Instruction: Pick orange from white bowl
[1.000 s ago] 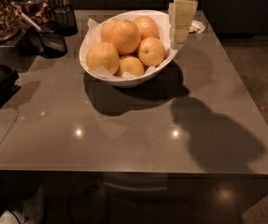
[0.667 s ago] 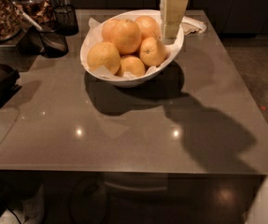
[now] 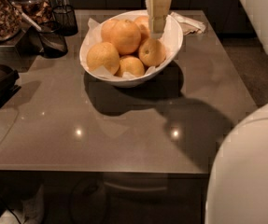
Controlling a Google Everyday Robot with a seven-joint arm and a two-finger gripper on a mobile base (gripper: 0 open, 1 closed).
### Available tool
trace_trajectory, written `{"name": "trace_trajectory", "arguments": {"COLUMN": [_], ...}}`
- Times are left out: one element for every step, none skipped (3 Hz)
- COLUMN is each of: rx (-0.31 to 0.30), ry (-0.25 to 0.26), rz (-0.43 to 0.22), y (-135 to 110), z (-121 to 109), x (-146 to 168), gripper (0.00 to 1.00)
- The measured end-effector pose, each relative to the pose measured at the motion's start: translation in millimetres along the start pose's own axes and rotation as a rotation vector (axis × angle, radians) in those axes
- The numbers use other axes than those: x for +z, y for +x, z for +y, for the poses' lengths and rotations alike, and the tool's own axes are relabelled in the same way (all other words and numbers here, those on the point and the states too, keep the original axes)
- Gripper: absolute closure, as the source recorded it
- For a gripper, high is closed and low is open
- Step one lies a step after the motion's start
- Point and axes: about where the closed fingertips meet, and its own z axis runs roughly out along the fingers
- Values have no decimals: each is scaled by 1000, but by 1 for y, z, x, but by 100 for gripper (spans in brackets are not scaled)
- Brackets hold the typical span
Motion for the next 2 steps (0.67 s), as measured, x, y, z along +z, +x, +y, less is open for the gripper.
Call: {"name": "trace_trajectory", "arguments": {"rx": [-5,13], "ry": [-45,-79], "rz": [-19,-46], "y": [-4,-6], "z": [0,-3], "x": [13,25], "gripper": [0,19]}}
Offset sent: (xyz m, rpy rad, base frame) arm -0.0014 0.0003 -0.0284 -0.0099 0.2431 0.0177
